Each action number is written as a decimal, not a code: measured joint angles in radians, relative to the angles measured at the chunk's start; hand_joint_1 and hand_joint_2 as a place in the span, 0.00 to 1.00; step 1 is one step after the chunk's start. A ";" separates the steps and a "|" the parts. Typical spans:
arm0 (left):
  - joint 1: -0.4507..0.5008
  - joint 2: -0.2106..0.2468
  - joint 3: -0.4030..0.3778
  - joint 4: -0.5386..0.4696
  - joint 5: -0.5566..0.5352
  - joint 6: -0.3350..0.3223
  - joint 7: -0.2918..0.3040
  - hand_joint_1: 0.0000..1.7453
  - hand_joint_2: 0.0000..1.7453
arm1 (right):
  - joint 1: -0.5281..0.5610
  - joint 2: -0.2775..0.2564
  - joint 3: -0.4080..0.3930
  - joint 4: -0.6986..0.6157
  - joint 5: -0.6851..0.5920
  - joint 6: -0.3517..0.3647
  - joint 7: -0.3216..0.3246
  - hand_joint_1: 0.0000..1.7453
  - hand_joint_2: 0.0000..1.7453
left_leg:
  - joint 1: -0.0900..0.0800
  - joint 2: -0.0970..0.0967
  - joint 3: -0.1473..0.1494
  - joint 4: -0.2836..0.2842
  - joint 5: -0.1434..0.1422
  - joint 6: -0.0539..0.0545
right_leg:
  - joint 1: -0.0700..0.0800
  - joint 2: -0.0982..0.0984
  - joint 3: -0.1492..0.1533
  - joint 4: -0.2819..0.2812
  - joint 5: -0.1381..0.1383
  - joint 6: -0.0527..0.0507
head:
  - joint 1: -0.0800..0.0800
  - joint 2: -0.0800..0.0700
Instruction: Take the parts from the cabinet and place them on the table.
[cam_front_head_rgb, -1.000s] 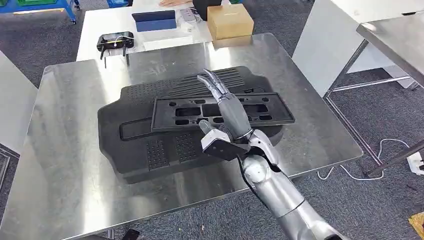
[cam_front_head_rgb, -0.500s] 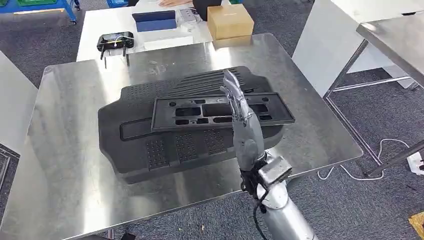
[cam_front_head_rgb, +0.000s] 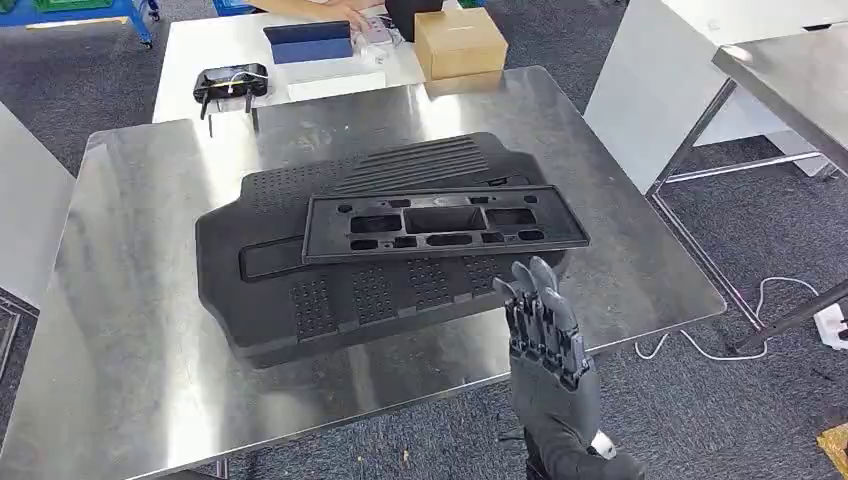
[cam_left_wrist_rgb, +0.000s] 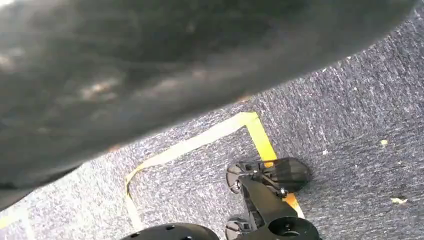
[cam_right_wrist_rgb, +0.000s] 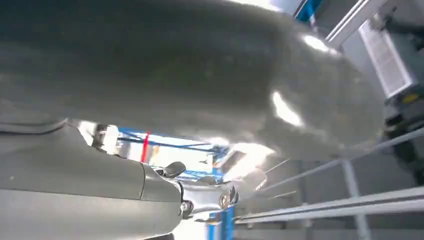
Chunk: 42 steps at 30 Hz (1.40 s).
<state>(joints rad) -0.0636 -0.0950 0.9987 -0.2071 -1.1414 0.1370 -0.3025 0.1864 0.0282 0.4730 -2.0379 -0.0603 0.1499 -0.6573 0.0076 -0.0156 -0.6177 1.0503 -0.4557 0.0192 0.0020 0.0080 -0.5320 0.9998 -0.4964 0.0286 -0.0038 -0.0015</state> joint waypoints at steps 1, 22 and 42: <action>0.001 0.000 0.004 0.000 0.000 0.000 0.000 0.00 0.00 | 0.015 -0.002 -0.004 -0.006 -0.001 0.000 0.000 0.00 0.00 | 0.000 0.000 0.000 0.000 0.000 0.000 | 0.000 0.000 0.000 0.000 0.000 0.000 | 0.000 0.000; 0.006 0.003 0.026 0.000 0.003 0.013 0.002 0.00 0.00 | 0.146 0.008 -0.139 -0.079 -0.074 -0.014 -0.005 0.00 0.00 | -0.014 0.000 0.005 0.000 -0.006 0.016 | -0.012 0.000 0.009 -0.006 0.001 0.010 | -0.001 0.000; 0.006 0.001 0.036 0.000 0.002 0.013 0.003 0.00 0.00 | 0.163 0.037 -0.222 -0.089 -0.098 0.006 -0.005 0.00 0.00 | 0.023 0.012 -0.063 0.195 -0.131 -0.038 | -0.029 -0.006 -0.015 -0.003 0.038 -0.002 | 0.002 0.000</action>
<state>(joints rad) -0.0571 -0.0942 1.0346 -0.2075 -1.1391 0.1495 -0.2991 0.3495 0.0652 0.2510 -2.1268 -0.1587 0.1560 -0.6626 0.0301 -0.0039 -0.6808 1.2455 -0.5866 -0.0187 -0.0269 0.0016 -0.5473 0.9972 -0.4581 0.0262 -0.0019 -0.0015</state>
